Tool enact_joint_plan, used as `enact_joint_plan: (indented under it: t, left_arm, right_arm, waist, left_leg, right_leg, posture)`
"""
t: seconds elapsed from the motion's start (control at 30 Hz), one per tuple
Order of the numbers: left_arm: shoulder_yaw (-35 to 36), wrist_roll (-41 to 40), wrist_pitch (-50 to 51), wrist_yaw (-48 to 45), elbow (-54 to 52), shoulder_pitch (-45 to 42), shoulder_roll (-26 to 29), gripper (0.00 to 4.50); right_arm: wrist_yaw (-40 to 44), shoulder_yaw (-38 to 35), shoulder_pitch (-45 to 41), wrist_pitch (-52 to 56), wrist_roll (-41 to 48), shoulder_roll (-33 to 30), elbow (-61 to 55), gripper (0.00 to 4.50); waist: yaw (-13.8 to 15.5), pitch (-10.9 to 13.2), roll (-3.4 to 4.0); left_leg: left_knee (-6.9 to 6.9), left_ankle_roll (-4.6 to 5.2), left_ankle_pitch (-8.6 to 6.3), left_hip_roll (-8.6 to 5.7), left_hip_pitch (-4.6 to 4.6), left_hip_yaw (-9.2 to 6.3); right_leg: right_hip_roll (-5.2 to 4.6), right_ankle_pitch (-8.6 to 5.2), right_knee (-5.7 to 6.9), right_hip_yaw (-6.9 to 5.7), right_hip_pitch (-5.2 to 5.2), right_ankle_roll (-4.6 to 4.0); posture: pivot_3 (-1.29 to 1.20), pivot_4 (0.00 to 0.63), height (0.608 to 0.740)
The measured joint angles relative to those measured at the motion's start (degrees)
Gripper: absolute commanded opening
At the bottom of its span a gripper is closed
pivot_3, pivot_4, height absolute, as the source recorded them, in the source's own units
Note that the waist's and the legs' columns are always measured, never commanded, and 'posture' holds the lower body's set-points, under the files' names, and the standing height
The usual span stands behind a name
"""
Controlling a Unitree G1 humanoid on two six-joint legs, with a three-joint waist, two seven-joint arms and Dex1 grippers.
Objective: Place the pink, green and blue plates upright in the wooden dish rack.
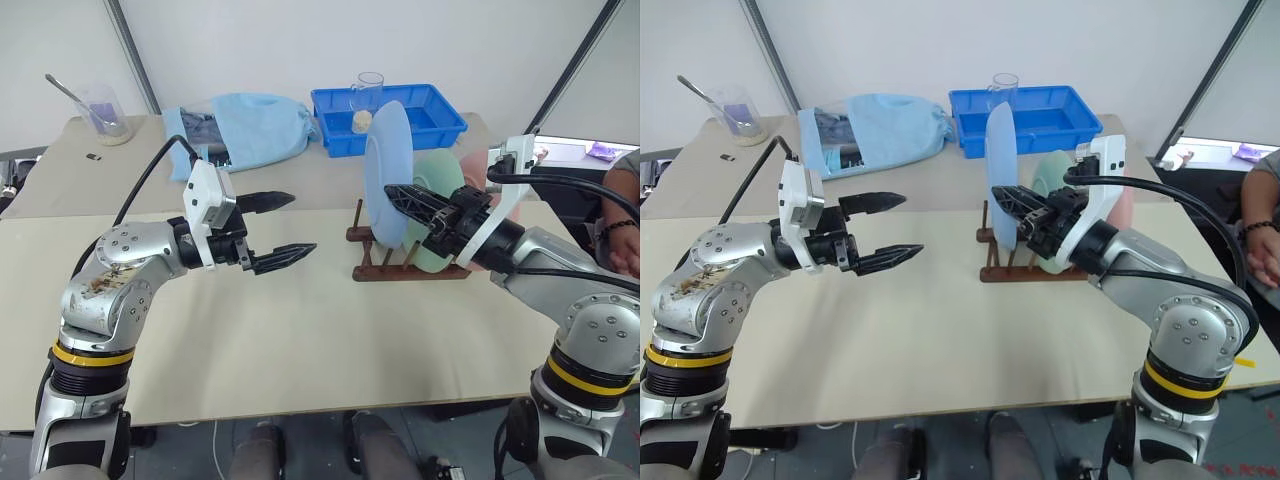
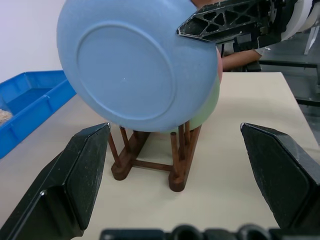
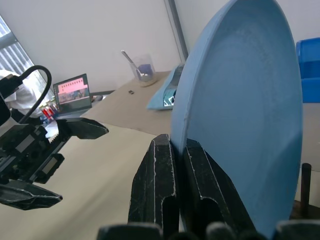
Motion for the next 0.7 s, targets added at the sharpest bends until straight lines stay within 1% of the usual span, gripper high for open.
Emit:
enact_joint_plan:
  t: [0.33, 0.4, 0.47, 0.57, 0.6, 0.7]
  left_arm:
    - [0.12, -2.22, 0.43, -0.36, -1.11, 0.64, 0.36, 4.47]
    - [0.12, -2.83, 0.53, -0.48, -1.39, 0.67, 0.58, 4.50]
    - [0.18, -3.27, 0.64, -0.75, -1.60, 0.69, 1.02, 4.50]
    - [0.20, -3.93, 0.75, -1.46, -2.05, 1.03, 2.16, 4.50]
    - [0.20, -3.92, 0.75, -1.78, -2.04, 1.05, 2.65, 4.50]
    - [0.20, -3.89, 0.77, -1.74, -1.86, 1.04, 2.93, 4.50]
  right_arm:
    - [-6.16, 1.89, -0.59, 0.01, 4.52, -1.23, 4.46, 0.00]
    - [-7.84, 2.07, -0.71, 0.01, 5.15, -1.41, 5.15, 0.81]
    - [-8.93, 2.08, -0.71, 0.00, 5.17, -1.71, 5.81, 1.40]
    - [-9.95, 2.15, -1.02, -0.01, 5.57, -2.66, 6.06, 2.45]
    - [-9.97, 2.27, -1.47, -0.07, 5.60, -3.04, 6.11, 2.90]
    - [-9.51, 3.25, -2.82, -0.47, 5.03, -4.74, 6.09, 3.83]
  waist:
    - [0.01, 0.00, 0.00]
    - [0.05, 0.00, 0.00]
    - [0.06, 0.00, 0.00]
    - [0.01, 0.00, 0.00]
    - [-0.04, 0.00, 0.00]
    - [0.02, 0.00, 0.00]
  left_leg:
    - [-0.01, 0.00, 0.00, 0.00, -0.02, 0.00]
    - [-0.01, 0.00, 0.00, 0.00, -0.03, -0.01]
    - [-0.01, 0.00, 0.00, -0.01, -0.03, 0.00]
    - [-0.01, 0.00, 0.00, -0.01, -0.03, 0.01]
    - [-0.01, 0.00, 0.00, -0.01, -0.03, 0.01]
    - [-0.01, 0.00, 0.00, 0.00, -0.01, 0.00]
  right_leg:
    - [0.00, -0.01, -0.03, 0.00, 0.00, 0.00]
    - [0.00, -0.01, -0.03, 0.00, 0.00, 0.00]
    - [0.00, -0.01, -0.04, 0.00, 0.00, 0.00]
    - [-0.01, -0.02, -0.06, 0.01, 0.00, -0.01]
    - [0.00, -0.03, -0.05, 0.01, 0.00, -0.02]
    - [0.00, -0.05, -0.03, 0.01, 0.00, -0.05]
  posture:
    - [0.00, 0.150, 0.720]
    - [0.00, 0.150, 0.720]
    - [0.00, 0.150, 0.720]
    - [0.00, 0.150, 0.720]
    - [0.00, 0.150, 0.720]
    - [0.00, 0.150, 0.720]
